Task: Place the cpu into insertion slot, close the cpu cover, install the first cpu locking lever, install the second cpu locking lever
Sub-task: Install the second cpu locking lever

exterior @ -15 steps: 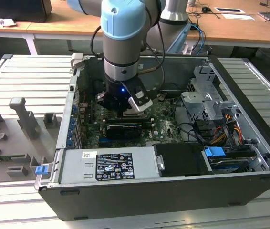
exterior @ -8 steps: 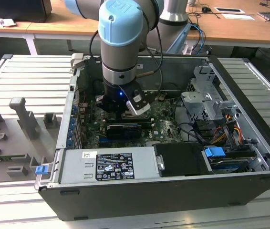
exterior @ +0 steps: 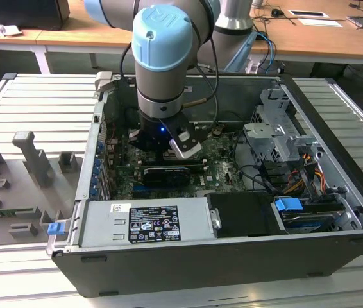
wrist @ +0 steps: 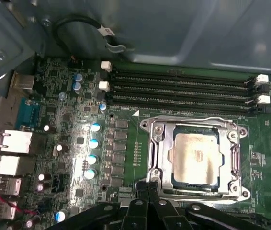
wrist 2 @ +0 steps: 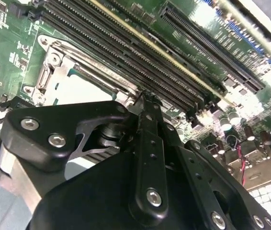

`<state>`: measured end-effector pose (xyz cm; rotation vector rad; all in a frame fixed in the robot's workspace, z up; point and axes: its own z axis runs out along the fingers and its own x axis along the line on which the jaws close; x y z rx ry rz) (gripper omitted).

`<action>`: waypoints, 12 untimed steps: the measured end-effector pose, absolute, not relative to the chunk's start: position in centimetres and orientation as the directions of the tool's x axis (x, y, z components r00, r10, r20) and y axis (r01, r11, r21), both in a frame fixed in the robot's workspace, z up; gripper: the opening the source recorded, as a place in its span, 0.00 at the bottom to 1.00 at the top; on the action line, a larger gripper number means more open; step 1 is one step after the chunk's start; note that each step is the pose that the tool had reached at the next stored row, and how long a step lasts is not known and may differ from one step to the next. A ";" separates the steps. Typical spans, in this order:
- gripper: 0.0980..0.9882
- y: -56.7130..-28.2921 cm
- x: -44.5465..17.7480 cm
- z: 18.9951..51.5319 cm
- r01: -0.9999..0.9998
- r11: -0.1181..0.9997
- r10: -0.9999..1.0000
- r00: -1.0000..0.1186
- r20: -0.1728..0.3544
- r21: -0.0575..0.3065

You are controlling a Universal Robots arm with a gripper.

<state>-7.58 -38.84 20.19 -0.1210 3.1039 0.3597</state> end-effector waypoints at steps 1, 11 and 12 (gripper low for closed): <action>0.01 -38.8 -7.6 20.1 -0.078 0.970 -0.075 -0.997 -0.024 0.231; 0.01 -39.0 -7.8 20.6 -0.078 0.960 -0.074 -0.997 -0.027 0.268; 0.01 -39.0 -7.8 20.7 -0.078 0.960 -0.074 -0.997 -0.027 0.268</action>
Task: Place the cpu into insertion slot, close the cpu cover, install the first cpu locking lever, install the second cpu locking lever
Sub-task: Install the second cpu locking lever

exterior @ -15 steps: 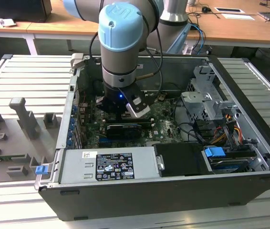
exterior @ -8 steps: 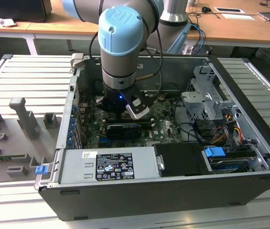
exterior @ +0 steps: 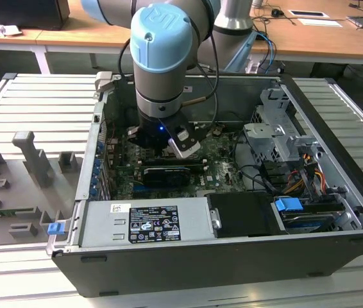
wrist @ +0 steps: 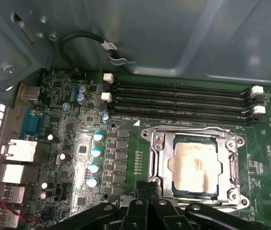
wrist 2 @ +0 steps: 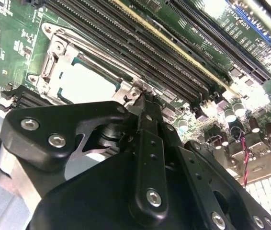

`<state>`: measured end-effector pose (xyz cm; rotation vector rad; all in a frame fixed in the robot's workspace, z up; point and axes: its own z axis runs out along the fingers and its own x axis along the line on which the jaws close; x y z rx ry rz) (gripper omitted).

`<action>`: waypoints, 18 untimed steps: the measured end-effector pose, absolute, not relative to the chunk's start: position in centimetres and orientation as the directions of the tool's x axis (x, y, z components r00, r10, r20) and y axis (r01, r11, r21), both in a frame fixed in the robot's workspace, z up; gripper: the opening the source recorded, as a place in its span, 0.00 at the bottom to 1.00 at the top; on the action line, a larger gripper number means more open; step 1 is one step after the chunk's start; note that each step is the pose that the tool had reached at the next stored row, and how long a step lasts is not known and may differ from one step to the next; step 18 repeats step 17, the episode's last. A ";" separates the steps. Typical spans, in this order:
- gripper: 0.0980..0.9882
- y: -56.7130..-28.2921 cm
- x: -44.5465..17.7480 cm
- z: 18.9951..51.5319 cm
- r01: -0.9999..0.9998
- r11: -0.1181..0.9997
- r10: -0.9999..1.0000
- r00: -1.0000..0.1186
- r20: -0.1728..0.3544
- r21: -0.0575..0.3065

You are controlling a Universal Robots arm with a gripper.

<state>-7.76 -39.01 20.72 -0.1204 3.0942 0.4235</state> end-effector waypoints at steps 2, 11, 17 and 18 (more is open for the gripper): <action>0.01 -39.0 -7.8 20.9 -0.079 0.960 -0.074 -0.997 -0.027 0.268; 0.01 -39.0 -7.8 21.6 -0.079 0.960 -0.074 -0.997 -0.027 0.268; 0.01 -39.0 -7.8 22.1 -0.078 0.960 -0.074 -0.997 -0.027 0.268; 0.01 -39.0 -7.8 22.1 -0.078 0.960 -0.074 -0.997 -0.027 0.268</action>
